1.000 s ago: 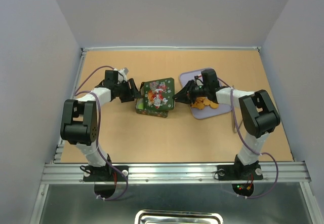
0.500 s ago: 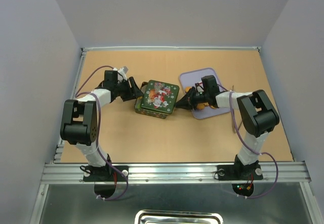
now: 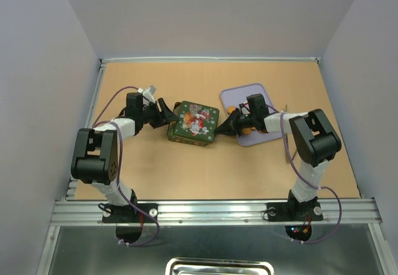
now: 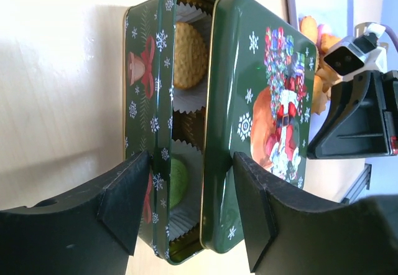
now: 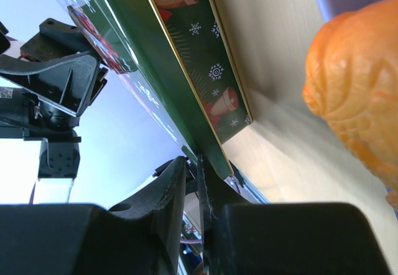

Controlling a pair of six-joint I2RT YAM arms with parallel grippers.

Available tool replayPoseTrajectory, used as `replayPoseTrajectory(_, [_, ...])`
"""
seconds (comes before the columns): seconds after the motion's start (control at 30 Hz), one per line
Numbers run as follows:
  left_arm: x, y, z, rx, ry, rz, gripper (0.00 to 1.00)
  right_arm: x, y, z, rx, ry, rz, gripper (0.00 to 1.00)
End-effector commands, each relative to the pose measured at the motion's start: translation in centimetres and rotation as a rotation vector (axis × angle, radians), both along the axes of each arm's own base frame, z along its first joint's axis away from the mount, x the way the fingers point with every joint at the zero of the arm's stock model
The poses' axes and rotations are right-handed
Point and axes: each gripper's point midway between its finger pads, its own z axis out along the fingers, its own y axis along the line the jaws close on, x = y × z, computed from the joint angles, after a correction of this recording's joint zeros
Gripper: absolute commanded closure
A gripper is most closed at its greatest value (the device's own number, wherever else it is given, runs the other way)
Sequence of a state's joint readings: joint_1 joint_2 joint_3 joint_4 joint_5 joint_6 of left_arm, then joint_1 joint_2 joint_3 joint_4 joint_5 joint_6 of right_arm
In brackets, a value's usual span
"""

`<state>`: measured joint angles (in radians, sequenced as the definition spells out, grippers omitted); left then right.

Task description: Pack the cookies

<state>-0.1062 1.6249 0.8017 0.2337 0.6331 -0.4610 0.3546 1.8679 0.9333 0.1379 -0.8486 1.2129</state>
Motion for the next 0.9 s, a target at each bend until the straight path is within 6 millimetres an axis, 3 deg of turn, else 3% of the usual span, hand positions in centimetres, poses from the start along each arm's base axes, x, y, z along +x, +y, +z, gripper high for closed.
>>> replayPoseTrajectory(0.0, [-0.3, -1.1, 2.6, -0.083, -0.089, -0.035, 0.33, 0.1, 0.2, 0.1, 0.012, -0.025, 0.022, 0.81])
replayPoseTrajectory(0.33, [-0.5, -1.7, 3.7, -0.134, -0.134, -0.066, 0.3, 0.8, 0.5, 0.4, 0.015, -0.044, 0.028, 0.82])
replayPoseTrajectory(0.87, [-1.5, -2.5, 1.8, -0.171, -0.094, -0.124, 0.3, 2.1, 0.3, 0.8, -0.111, -0.113, 0.12, 0.83])
